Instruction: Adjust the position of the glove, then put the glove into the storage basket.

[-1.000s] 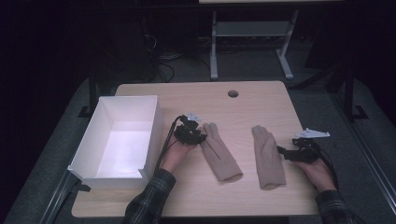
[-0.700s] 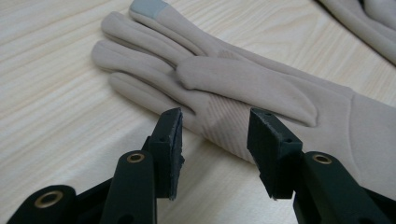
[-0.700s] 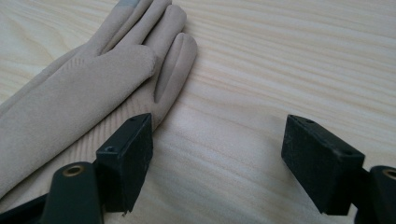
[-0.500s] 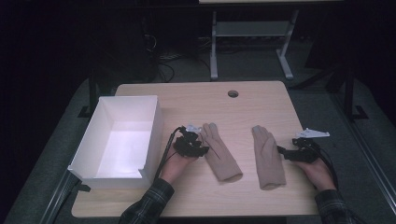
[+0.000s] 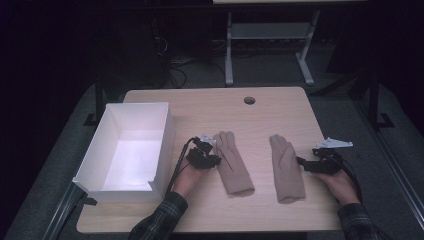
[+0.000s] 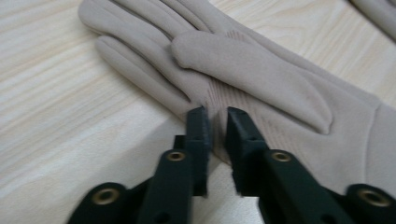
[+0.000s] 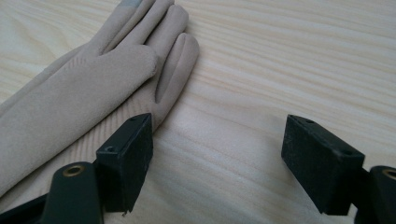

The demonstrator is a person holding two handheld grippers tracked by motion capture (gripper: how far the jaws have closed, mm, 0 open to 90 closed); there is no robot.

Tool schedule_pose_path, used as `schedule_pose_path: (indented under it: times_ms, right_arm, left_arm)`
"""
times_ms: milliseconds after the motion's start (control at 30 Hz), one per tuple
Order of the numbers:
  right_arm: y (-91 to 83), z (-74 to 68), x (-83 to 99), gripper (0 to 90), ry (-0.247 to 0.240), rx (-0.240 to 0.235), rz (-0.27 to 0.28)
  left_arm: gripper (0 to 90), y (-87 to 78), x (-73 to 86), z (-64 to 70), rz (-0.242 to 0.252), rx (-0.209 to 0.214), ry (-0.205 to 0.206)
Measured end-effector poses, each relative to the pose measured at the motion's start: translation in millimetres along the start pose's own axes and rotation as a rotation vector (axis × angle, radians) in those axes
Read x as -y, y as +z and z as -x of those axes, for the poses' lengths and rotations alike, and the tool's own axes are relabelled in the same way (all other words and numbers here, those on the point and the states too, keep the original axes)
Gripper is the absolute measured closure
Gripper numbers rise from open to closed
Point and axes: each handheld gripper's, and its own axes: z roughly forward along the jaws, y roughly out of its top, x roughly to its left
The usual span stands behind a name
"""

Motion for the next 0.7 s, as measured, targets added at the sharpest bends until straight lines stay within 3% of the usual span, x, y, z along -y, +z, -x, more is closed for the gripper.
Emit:
schedule_pose_path:
  times_ms: [167, 200, 333, 433, 467, 500, 600, 700]
  right_arm:
    - [-0.1, -0.1, 0.0, 24.7, 0.0, -0.001, -0.001]
    - [-0.6, 0.4, 0.4, 25.8, -0.007, -0.007, -0.001]
    - [-6.8, 2.6, 0.0, 40.9, -0.011, -0.011, -0.001]
    - [-13.6, 3.1, -1.7, 65.7, -0.004, -0.076, 0.006]
    - [-13.6, 3.1, -1.7, 65.7, -0.004, -0.076, 0.006]
    - [-15.4, -1.3, -3.1, 76.5, -0.017, -0.114, -0.016]
    - [-15.1, -9.0, -4.6, 87.1, -0.051, -0.152, -0.037]
    - [-13.5, -14.8, -6.5, 90.0, -0.068, -0.19, -0.047]
  left_arm:
    - [87.6, -1.2, -3.3, -1.7, 0.009, 0.011, -0.011]
    - [87.8, -3.7, -5.4, -3.5, 0.023, 0.03, -0.016]
    - [87.8, -9.8, -8.5, -4.7, 0.037, 0.053, -0.009]
    - [87.8, -12.7, -9.7, -5.2, 0.053, 0.08, -0.013]
    - [87.8, -12.7, -9.7, -5.2, 0.053, 0.08, -0.013]
    - [87.8, -13.8, -10.7, -5.0, 0.047, 0.091, -0.009]
    - [87.8, -15.0, -12.0, -3.7, 0.051, 0.106, -0.007]
    - [87.8, -15.8, -13.3, -1.0, 0.056, 0.112, -0.004]
